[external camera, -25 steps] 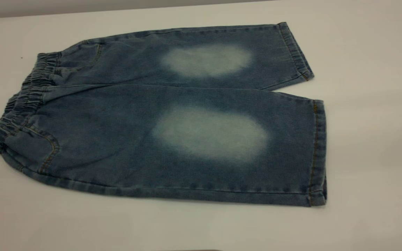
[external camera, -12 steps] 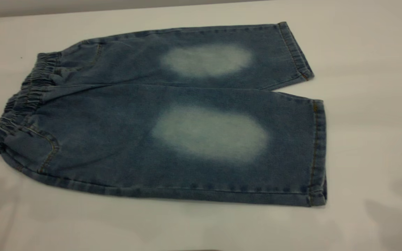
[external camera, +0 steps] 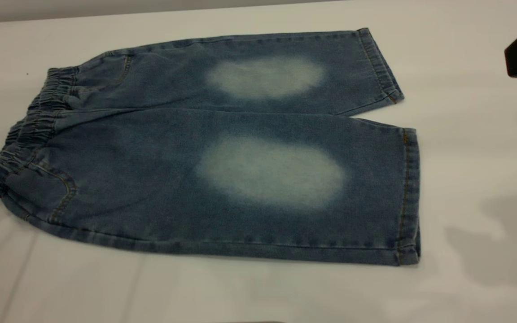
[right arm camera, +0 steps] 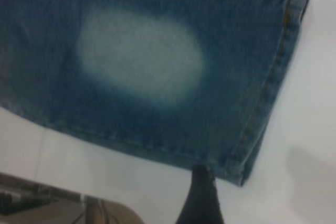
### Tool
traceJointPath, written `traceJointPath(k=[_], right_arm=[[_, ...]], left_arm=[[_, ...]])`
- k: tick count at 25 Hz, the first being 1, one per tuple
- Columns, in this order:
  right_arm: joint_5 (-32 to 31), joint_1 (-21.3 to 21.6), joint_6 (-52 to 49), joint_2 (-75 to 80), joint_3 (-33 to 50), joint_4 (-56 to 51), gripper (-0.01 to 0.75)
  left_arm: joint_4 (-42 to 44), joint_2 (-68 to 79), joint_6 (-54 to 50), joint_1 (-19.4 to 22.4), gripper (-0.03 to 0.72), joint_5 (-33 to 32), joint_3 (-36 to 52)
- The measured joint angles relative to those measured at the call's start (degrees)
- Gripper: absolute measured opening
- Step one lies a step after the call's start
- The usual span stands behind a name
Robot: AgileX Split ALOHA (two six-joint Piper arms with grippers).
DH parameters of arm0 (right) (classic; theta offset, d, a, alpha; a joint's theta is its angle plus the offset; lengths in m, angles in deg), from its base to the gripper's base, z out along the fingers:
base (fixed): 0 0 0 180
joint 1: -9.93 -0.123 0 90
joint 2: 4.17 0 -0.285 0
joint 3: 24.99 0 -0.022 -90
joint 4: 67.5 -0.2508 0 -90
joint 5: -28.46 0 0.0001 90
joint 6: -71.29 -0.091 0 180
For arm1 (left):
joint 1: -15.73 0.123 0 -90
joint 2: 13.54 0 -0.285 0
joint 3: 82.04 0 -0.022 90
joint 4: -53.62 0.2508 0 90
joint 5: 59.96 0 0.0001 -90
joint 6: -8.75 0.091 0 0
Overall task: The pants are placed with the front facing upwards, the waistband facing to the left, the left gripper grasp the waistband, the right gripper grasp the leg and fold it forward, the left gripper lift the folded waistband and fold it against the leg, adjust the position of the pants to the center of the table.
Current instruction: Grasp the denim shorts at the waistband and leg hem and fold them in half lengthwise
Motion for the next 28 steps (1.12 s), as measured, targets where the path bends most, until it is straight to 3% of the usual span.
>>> traceJointPath(k=[19, 22, 28], right_arm=[[1.07, 0.0, -0.08, 0.06, -0.02, -0.43, 0.505], [0.14, 0.0, -0.13, 0.06, -0.02, -0.43, 0.505], [-3.94, 0.0, -0.18, 1.24, 1.39, -2.78, 0.505]], left_arm=[[-3.82, 16.04, -0.01, 0.04, 0.551, 11.51, -2.83], [-4.72, 16.38, 0.05, 0.04, 0.465, 11.72, -3.08], [-5.36, 16.38, 1.7, 0.04, 0.131, 12.1, -3.2]])
